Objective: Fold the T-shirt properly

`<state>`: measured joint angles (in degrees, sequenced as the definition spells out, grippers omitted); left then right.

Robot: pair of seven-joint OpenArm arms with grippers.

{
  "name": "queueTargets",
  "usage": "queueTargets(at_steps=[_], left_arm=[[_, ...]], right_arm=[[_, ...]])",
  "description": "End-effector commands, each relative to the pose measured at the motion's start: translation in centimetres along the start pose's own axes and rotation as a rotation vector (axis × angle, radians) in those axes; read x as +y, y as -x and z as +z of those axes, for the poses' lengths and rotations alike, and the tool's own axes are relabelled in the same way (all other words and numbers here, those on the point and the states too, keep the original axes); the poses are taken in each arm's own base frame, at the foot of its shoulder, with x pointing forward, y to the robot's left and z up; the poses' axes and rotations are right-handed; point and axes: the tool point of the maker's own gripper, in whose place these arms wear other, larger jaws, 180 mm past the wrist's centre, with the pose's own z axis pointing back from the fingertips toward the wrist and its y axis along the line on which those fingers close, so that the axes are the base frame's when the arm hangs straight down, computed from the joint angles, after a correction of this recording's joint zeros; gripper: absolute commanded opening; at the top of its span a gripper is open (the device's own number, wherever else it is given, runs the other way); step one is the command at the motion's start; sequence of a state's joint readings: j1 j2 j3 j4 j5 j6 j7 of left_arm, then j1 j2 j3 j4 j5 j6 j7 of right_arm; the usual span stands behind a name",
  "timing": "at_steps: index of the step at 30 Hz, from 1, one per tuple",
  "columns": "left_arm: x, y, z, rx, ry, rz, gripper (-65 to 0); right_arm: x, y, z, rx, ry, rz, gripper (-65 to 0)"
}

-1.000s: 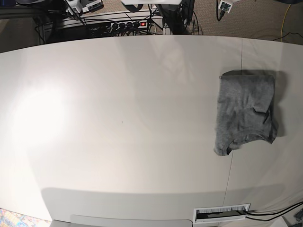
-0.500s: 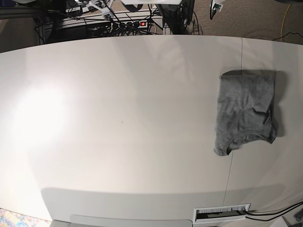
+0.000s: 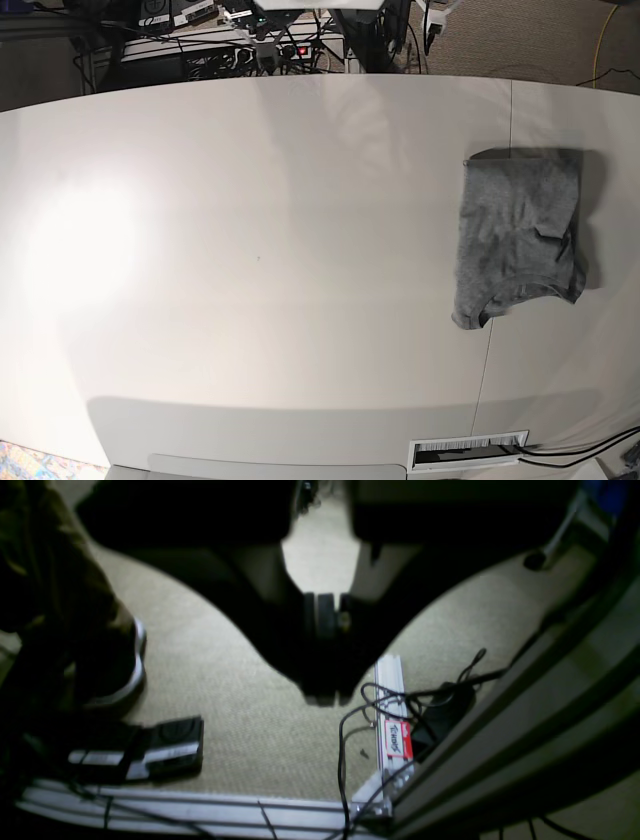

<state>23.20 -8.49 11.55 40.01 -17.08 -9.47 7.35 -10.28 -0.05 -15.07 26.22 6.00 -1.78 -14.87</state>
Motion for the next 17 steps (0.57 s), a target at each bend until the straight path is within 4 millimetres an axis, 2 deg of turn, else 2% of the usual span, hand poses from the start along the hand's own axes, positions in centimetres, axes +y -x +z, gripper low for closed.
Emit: queueTargets(at_steps=[1, 3, 7, 14, 17], left_arm=[[-1.7, 0.4, -0.3, -0.005, 0.038, -0.003, -65.0], [-2.3, 0.3, -0.5, -0.028, 0.043, -0.008, -65.0], [-2.9, 0.0, -0.6, -0.041, 0.051, -0.006, -65.0], [-2.9, -0.2, -0.6, -0.046, 0.051, -0.007, -65.0], [-2.8, -0.9, -0.7, -0.056, 0.051, -0.01, -65.0]], right_arm=[[-0.4, 0.1, 0.0, 0.0, 0.025, -0.005, -65.0], [-1.0, 0.5, 0.0, 0.009, 0.062, -0.017, -65.0], [-1.1, 1.0, 0.0, 0.012, 0.064, -0.053, -65.0], [-1.0, 1.0, 0.0, 0.013, 0.062, -0.066, -65.0], [-0.9, 0.9, 0.0, 0.01, 0.06, -0.066, -65.0]])
